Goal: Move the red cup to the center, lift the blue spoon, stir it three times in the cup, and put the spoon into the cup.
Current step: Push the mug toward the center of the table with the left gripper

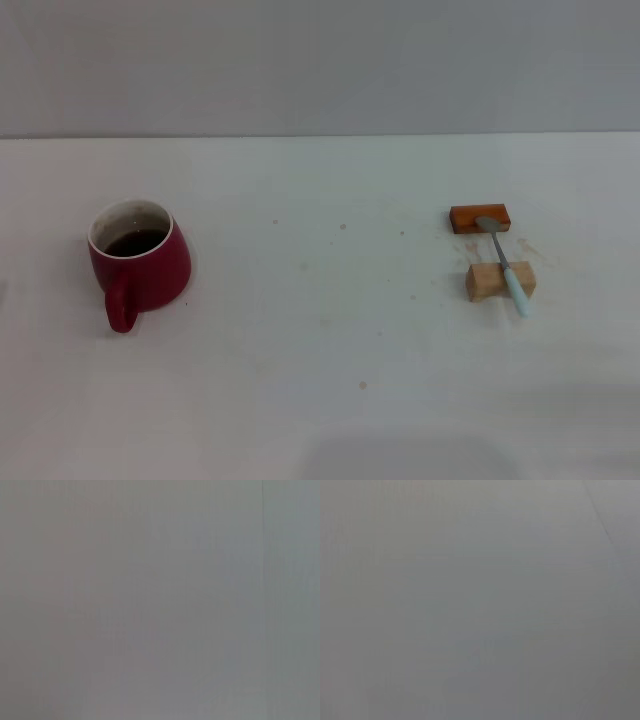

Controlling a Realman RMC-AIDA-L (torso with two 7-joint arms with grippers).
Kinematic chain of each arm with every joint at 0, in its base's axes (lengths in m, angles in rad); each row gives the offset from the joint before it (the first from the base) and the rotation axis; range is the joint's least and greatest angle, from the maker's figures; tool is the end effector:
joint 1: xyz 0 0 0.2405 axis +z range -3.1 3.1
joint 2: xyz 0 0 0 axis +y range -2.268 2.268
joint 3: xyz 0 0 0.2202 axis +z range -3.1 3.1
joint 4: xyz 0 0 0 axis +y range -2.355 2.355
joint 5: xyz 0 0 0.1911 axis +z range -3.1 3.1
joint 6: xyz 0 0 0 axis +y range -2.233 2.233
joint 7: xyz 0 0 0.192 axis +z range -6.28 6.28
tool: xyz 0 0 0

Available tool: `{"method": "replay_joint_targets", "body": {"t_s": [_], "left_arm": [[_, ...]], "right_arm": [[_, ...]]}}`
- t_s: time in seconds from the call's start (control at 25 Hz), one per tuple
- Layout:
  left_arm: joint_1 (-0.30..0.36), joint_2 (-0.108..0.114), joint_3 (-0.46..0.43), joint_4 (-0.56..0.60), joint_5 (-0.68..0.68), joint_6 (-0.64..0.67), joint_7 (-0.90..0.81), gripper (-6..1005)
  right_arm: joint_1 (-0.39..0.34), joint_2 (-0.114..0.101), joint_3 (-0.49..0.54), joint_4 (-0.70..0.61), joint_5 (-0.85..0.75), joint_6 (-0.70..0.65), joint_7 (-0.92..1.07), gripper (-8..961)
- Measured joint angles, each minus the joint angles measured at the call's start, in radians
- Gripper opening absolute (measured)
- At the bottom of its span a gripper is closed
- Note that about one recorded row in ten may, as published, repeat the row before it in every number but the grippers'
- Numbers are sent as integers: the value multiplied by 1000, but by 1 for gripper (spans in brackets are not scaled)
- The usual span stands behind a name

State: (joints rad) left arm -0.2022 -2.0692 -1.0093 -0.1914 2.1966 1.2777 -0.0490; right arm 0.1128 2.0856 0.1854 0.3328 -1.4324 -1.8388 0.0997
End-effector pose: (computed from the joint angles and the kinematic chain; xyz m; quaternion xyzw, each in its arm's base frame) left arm -0.3593 0.2865 0.0687 -0.5666 -0.2727 -0.2464 0.7375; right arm 0.2977 0.2191 0.0736 -0.4879 0.2088 0.4113 0.7410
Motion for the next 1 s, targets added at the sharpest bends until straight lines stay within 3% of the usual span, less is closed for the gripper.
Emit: {"method": "replay_joint_targets", "body": {"t_s": [0.36,0.6,1.0], "left_arm": [[-7,0,0,0,0,-11,0,851],[-7,-2,31,-20,8,-10,152,846],[-48,0,37,-5,13,-54,250,653]], "right_arm": [[1,-1,0,1,0,-2,0,733],[2,-2,0,1,-1,-10,0,733],[-6,-2,0,0,0,-23,0,732]]}}
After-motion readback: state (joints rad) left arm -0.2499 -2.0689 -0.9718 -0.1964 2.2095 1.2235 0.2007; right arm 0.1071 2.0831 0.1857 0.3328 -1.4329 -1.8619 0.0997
